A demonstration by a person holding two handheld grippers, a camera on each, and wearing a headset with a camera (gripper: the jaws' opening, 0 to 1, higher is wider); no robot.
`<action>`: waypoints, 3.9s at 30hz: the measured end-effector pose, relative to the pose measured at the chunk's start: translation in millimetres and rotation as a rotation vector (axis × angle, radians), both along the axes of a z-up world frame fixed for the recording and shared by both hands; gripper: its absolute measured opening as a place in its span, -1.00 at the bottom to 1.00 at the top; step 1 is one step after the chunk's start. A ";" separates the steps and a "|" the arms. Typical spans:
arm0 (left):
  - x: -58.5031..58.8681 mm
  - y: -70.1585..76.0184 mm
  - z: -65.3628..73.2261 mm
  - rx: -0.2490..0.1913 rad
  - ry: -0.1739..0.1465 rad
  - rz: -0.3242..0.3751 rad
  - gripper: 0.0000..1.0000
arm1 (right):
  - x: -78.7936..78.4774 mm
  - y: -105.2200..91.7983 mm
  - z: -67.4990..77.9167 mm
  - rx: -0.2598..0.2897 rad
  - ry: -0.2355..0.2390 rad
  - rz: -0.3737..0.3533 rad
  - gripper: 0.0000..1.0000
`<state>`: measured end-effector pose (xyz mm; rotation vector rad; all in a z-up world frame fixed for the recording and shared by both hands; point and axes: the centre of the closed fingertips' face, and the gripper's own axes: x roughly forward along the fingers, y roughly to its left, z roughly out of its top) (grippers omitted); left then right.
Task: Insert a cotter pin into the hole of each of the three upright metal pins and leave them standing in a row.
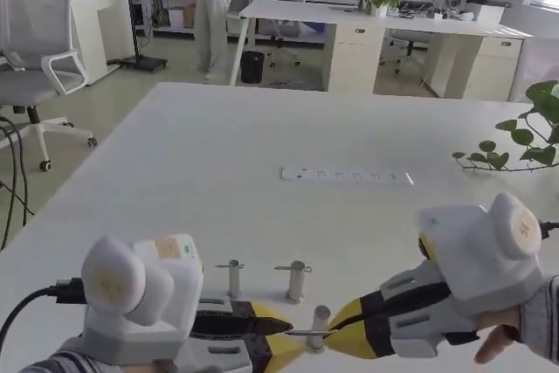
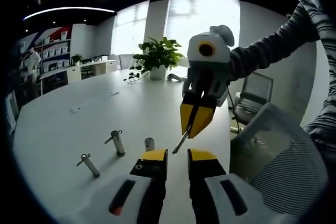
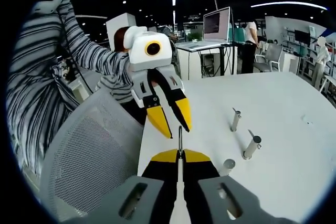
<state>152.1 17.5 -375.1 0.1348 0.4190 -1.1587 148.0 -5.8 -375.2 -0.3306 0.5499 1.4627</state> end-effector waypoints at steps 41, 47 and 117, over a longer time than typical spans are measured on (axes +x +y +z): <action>69.8 -42.9 -83.5 0.237 -0.075 0.259 -0.47 | 62.9 -65.1 -56.4 -0.121 -0.050 -0.053 -1.00; 74.3 -44.5 -87.5 0.219 -0.056 0.263 -0.58 | 63.9 -62.6 -59.8 -0.117 -0.047 -0.036 -1.00; 75.5 -50.8 -98.7 0.205 -0.065 0.047 -0.81 | 74.9 -53.1 -61.5 -0.158 -0.170 0.172 -1.00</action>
